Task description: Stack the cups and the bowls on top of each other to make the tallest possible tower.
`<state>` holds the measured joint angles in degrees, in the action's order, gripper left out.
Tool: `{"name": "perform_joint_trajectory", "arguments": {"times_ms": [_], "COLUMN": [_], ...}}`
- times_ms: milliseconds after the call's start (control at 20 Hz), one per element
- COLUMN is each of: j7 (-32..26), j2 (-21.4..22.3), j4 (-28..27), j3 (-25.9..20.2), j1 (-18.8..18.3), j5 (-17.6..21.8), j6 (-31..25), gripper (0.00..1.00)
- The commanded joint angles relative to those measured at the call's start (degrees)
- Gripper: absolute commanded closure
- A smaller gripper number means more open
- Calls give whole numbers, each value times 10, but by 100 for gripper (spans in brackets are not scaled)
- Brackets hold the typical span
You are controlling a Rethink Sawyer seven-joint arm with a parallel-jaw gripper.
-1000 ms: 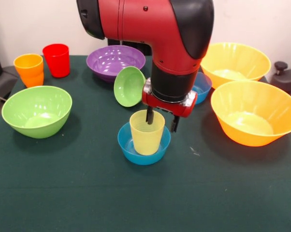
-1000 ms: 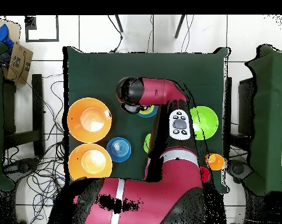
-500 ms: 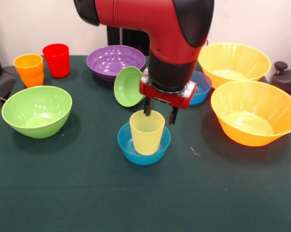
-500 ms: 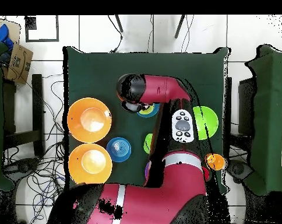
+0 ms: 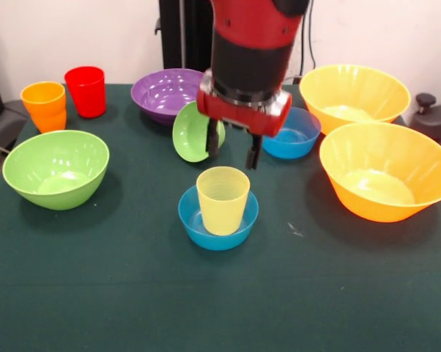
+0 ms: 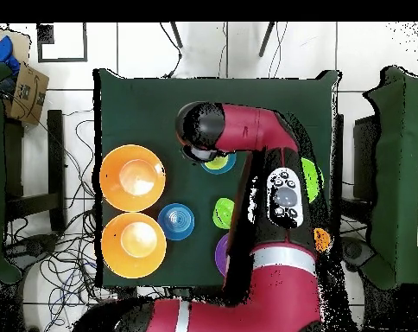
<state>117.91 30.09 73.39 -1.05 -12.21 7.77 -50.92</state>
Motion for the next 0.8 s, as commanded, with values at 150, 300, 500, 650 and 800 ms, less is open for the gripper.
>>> {"name": "perform_joint_trajectory", "arguments": {"times_ms": [150,300,500,650,800], "j7": [-121,-129,-145,-146,-131], "j2": [114,138,158,168,174], "j4": [158,211,278,313,348], "j3": [-68,-77,-104,-122,-137], "j1": [-18,-31,-59,-71,-81], "j5": [14,11,13,22,35], "j6": [-29,-19,12,43,85], "gripper": [0,0,0,0,0]}}
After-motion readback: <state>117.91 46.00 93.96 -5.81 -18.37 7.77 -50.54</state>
